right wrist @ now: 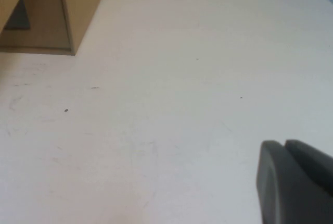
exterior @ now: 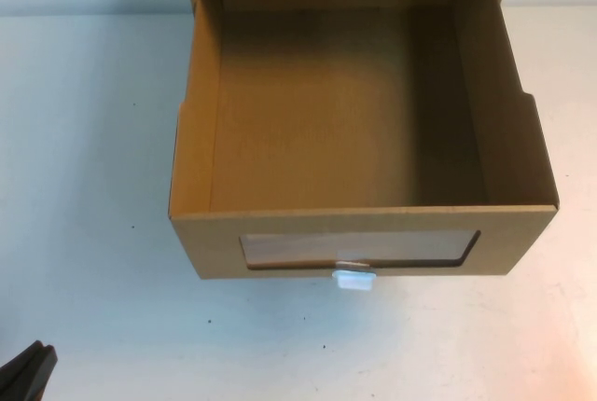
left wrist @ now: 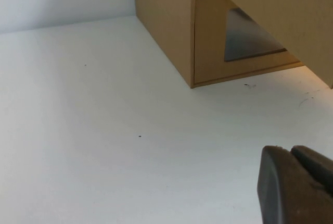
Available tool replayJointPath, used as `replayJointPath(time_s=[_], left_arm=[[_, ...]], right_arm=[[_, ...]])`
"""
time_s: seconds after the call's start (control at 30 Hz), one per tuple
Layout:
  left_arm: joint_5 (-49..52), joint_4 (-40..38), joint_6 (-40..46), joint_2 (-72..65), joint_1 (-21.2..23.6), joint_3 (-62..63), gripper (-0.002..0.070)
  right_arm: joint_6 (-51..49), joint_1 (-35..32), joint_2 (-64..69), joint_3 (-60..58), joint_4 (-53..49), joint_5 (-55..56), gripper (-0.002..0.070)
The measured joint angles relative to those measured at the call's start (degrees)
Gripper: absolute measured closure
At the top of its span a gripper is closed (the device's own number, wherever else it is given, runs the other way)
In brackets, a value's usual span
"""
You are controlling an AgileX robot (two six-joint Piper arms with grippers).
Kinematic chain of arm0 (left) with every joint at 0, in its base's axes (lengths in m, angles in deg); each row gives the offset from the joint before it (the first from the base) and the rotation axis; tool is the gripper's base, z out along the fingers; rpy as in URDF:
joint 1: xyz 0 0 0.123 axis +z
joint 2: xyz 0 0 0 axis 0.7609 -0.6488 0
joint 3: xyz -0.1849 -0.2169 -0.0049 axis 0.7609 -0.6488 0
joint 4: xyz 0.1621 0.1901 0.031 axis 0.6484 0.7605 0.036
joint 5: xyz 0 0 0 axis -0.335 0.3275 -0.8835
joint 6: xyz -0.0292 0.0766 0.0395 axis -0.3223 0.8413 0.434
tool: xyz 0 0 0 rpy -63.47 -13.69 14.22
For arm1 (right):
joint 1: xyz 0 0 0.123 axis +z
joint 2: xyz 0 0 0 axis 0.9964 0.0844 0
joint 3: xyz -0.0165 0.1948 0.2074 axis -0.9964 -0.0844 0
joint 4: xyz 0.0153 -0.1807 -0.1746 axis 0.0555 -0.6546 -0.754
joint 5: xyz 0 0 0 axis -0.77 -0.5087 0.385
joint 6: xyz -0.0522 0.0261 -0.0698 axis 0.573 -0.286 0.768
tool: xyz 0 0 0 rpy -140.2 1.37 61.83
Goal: Open the shoe box
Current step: 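Pull the top drawer of the cardboard box fully open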
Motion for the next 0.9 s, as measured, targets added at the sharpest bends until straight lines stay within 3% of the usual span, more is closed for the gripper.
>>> replayJointPath(time_s=[0.3, 0.9], left_arm=[[0.0, 0.0, 0.0, 0.0, 0.0, 0.0, 0.0680], [0.0, 0.0, 0.0, 0.0, 0.0, 0.0, 0.0680]], right_arm=[[0.5, 3.7, -0.1, 0.0, 0.1, -0.3, 0.0689], [0.7, 3.8, -0.1, 0.0, 0.1, -0.3, 0.0689]])
